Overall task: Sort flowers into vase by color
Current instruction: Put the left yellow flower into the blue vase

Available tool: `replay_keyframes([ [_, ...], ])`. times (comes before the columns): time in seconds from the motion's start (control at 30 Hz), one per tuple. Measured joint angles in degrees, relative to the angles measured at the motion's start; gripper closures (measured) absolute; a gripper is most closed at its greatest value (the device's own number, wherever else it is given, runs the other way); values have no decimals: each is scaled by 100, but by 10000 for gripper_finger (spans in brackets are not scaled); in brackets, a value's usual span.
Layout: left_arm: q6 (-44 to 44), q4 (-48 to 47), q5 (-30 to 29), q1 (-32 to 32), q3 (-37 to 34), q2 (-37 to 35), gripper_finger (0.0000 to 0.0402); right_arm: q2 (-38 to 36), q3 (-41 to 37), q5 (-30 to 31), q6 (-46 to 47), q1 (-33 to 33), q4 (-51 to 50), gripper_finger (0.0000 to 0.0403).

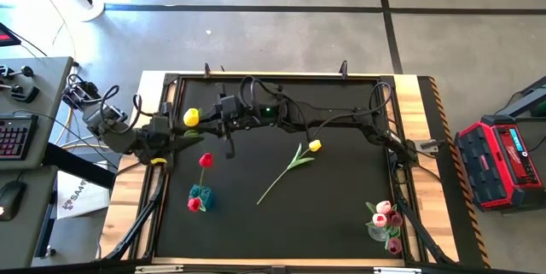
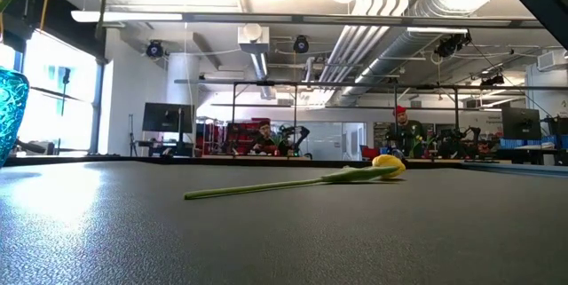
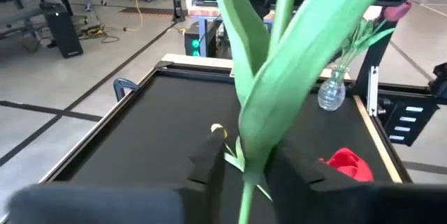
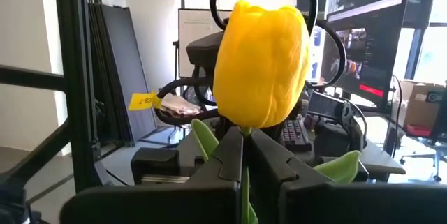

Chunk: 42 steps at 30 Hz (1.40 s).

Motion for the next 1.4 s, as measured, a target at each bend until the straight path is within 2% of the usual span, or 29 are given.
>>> replay_keyframes([
  [0.17, 0, -12, 209, 0, 0, -6, 391, 2, 0, 117, 608, -14, -83, 393],
  [0.37, 310, -25, 318, -17, 0, -28, 396, 4, 0, 111, 1216, -39, -289, 327],
  [0.53, 499, -140, 1025, -143, 7, -384, 398, -27, 0, -3, 2114, -90, -802, 265],
  [0.67, 558, -122, 1557, -295, 20, -757, 400, -134, 0, 33, 2261, -115, -1338, 237],
  [0.8, 799, -100, 2173, -403, 31, -1002, 401, -283, 0, 334, 2250, -105, -1883, 230],
  [0.97, 1194, -124, 2823, -439, 31, -1023, 401, -360, 4, 978, 2267, -158, -2512, 234],
  [1.03, 1311, -127, 3070, -439, 13, -1004, 401, -361, 4, 1058, 2328, -194, -2622, 235],
  [1.23, 1322, -9, 3187, -437, -127, -983, 401, -361, 4, 1200, 2558, -260, -2873, 236],
  [1.4, 1301, 443, 3545, -437, -407, -979, 401, -362, 2, 1338, 2608, -261, -2924, 236],
])
